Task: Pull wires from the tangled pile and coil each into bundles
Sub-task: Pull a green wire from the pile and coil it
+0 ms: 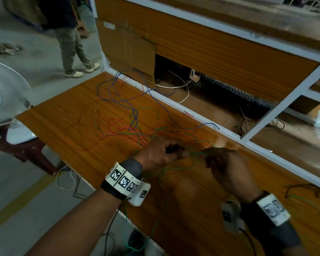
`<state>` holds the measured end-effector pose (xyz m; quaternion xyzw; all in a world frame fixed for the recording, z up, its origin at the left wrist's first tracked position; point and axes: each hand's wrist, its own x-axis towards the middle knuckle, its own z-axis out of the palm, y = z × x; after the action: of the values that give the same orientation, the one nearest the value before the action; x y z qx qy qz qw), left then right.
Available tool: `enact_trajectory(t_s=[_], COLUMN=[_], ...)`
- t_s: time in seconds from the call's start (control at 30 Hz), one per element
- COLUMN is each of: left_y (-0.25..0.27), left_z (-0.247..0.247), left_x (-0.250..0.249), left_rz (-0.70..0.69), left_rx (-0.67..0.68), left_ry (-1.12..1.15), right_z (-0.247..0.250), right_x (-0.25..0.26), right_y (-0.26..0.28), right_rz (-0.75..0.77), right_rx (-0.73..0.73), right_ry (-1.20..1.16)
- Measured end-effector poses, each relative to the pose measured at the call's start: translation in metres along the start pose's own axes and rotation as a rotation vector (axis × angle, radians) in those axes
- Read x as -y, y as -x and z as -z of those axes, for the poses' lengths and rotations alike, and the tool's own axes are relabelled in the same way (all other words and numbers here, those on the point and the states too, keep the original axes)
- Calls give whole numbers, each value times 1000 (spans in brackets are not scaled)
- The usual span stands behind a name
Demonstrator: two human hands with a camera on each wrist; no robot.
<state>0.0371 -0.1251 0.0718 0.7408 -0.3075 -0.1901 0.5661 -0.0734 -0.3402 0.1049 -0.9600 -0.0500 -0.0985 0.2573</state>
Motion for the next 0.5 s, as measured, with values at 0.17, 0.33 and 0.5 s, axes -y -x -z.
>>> enact_trajectory(t_s=[0.17, 0.33, 0.5], left_y=[20, 27, 3], left_z=[39, 56, 15], left_x=[45, 61, 23], left_rz=[88, 155, -26], left_rx=[-65, -194, 9], left_ry=[-137, -115, -324], right_z=[68, 85, 33], right_x=[-49, -69, -28], right_y=[22, 37, 22], right_rz=[-144, -439, -216], right_rx=[-220, -58, 149], right_ry=[67, 192, 469])
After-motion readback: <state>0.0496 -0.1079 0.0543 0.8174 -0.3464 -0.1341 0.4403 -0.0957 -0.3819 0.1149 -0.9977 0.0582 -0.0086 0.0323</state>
